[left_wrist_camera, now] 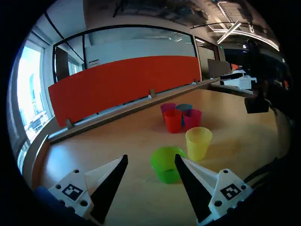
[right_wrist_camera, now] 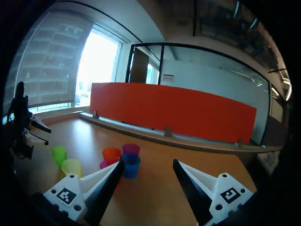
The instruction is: Pour water
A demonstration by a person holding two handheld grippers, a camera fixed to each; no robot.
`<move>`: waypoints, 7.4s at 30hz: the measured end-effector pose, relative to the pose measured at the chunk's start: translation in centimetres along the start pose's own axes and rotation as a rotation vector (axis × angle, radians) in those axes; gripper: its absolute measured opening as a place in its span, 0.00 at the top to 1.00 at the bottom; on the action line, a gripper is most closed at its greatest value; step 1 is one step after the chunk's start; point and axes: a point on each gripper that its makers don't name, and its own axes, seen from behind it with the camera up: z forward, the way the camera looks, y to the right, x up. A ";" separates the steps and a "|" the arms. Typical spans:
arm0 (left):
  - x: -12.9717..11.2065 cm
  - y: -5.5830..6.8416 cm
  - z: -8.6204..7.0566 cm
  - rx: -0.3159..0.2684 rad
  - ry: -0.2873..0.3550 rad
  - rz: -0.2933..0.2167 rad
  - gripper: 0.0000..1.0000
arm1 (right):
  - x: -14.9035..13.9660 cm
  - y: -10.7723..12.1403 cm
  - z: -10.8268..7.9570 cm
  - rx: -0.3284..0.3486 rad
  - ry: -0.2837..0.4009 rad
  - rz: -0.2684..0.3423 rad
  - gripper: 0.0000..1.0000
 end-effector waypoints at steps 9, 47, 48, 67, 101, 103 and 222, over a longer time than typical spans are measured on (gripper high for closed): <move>-1.9 1.5 1.4 -0.072 -0.064 0.019 0.08 | -0.2 -0.4 0.7 0.016 -0.009 -0.019 0.00; -4.6 3.6 4.4 -0.209 -0.189 0.056 0.08 | -1.2 -1.7 2.6 0.050 -0.032 -0.036 0.00; -4.7 3.6 4.5 -0.210 -0.191 0.058 0.08 | -1.2 -1.7 2.6 0.050 -0.033 -0.035 0.00; -4.7 4.1 5.7 -0.226 -0.201 0.075 0.08 | -1.6 -1.5 2.7 0.049 -0.034 -0.030 0.00; -2.8 3.8 4.4 -0.197 -0.124 0.042 0.13 | -1.6 -1.6 3.2 0.053 -0.035 -0.035 0.00; -2.1 3.6 4.1 -0.188 -0.103 0.030 0.13 | -1.7 -1.7 3.4 0.055 -0.038 -0.038 0.00; 4.2 2.4 -5.4 -0.009 0.184 -0.086 0.13 | -7.9 -5.7 16.4 0.305 -0.644 -0.085 0.00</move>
